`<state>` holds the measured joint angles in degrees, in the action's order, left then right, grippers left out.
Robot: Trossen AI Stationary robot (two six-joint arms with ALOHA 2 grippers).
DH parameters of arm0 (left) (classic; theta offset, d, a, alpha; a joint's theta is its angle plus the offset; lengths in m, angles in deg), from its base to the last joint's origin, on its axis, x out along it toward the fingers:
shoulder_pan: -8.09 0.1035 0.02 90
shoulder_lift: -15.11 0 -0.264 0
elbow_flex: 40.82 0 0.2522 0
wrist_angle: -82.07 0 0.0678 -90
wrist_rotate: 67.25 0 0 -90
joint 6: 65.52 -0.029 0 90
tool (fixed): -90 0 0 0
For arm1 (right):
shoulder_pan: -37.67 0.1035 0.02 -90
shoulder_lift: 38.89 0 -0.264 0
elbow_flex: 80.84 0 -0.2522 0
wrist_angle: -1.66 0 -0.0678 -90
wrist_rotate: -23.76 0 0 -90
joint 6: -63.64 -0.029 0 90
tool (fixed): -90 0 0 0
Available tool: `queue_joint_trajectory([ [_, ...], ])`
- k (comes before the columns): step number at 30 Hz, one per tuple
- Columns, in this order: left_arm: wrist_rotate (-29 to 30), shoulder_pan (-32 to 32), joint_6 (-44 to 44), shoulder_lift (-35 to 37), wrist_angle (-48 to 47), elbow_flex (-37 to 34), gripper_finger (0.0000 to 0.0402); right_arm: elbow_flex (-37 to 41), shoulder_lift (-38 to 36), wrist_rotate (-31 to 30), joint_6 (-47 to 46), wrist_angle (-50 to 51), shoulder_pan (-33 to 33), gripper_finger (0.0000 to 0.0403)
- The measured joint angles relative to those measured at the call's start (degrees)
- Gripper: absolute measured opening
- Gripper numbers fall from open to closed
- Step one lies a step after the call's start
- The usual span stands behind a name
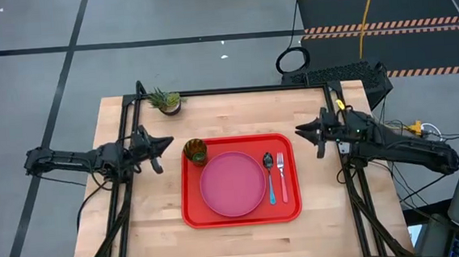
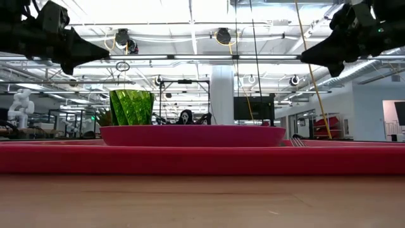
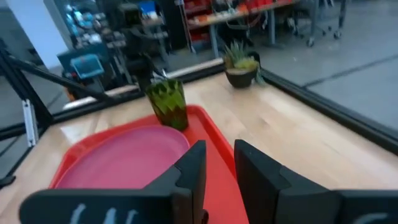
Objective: Pick and place plate/cup/fork/spoon on tray
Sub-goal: Return to Home Position
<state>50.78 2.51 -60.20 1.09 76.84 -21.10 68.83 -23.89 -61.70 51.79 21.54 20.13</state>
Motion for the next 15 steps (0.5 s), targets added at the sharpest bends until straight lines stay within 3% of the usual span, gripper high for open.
queue_joint_trajectory([
  [15,-3.1,-0.2,0.8,6.4,-5.5,0.0,0.0004,15.3,-8.8,3.8,0.2,-16.0,1.2,0.0077],
])
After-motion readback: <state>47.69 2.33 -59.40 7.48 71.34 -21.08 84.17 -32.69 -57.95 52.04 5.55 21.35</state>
